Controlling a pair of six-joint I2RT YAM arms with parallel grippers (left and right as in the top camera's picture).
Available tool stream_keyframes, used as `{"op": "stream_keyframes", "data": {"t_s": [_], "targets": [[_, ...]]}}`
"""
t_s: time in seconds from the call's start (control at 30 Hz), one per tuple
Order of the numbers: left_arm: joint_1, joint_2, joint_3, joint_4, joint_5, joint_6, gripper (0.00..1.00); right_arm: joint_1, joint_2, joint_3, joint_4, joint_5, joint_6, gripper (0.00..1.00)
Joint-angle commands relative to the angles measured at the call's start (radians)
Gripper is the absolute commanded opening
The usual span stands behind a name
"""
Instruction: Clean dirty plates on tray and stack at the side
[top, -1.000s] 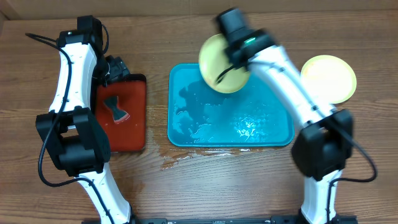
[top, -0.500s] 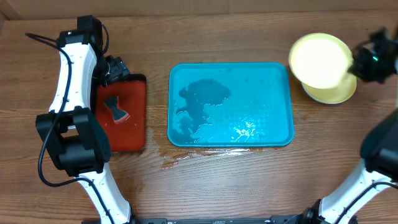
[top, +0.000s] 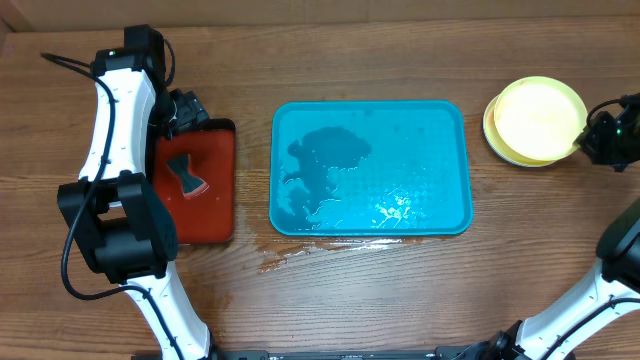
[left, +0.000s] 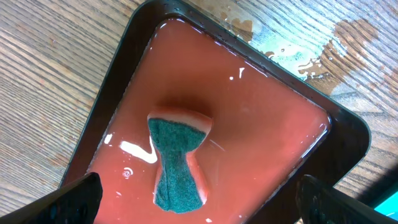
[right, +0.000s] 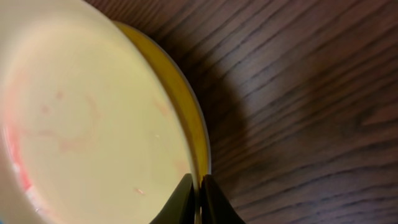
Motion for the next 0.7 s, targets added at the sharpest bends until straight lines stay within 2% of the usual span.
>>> {"op": "stream_keyframes", "data": {"t_s": [0.0,0.03,0.07,0.1,0.37,0.67], "targets": [[-0.002,-0.001,0.011,-0.002,0.005,-0.003,1.00,0.010,-0.013,-0.018,0.011,0.014,0.014,0.27],[-0.002,-0.001,0.011,-0.002,0.005,-0.003,1.00,0.010,-0.013,-0.018,0.008,0.013,0.014,0.36],[-0.002,-0.001,0.011,-0.002,0.005,-0.003,1.00,0.012,-0.013,-0.017,-0.011,0.006,0.014,0.96],[-0.002,-0.001,0.011,-0.002,0.005,-0.003,1.00,0.012,-0.014,-0.016,-0.026,-0.010,0.014,1.00],[-0.002,-0.001,0.011,-0.002,0.005,-0.003,1.00,0.017,-0.114,-0.016,-0.129,-0.172,0.013,1.00],[-0.002,-0.001,0.011,-0.002,0.005,-0.003,1.00,0.090,-0.462,-0.018,-0.237,-0.166,0.013,1.00]]}}
